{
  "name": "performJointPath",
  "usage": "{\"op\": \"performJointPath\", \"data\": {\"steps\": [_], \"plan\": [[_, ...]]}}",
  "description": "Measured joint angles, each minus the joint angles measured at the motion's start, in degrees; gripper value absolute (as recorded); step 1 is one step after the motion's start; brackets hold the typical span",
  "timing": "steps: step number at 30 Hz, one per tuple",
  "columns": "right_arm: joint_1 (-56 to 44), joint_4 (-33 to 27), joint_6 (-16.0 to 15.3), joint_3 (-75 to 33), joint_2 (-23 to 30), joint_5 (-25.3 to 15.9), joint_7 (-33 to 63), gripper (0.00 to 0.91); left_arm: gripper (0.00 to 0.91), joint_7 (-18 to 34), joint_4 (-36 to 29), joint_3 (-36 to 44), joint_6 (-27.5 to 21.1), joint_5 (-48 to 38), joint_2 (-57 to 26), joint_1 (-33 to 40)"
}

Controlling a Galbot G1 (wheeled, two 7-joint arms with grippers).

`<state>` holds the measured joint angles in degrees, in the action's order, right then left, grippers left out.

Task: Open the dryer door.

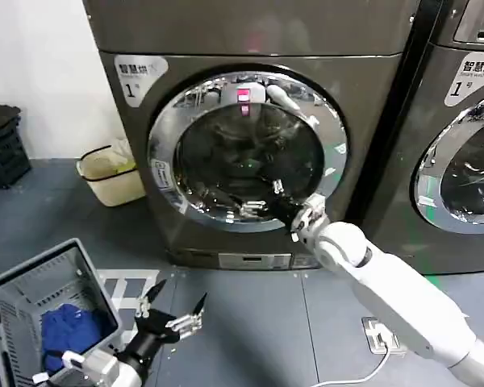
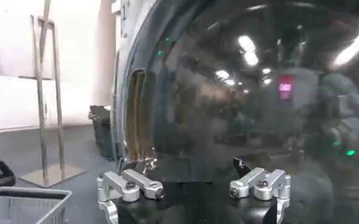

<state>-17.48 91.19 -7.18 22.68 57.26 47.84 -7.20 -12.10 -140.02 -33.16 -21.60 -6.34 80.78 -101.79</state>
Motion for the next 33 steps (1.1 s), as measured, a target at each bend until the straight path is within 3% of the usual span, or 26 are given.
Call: {"op": "performJointPath", "data": {"steps": [18,33], "plan": [[2.71,-0.11,-1.41,3.54,4.47,1.12,2.03,0.907,0.907,-0.02,0.23,-0.17,-0.01,0.06,0.04,0.25],[7.22,-4.85,-1.51,6.45,9.29,1.61,1.1,0.907,0.907,-0.05,0.27,-0.11,-0.05,0.06,0.19,0.37]]}}
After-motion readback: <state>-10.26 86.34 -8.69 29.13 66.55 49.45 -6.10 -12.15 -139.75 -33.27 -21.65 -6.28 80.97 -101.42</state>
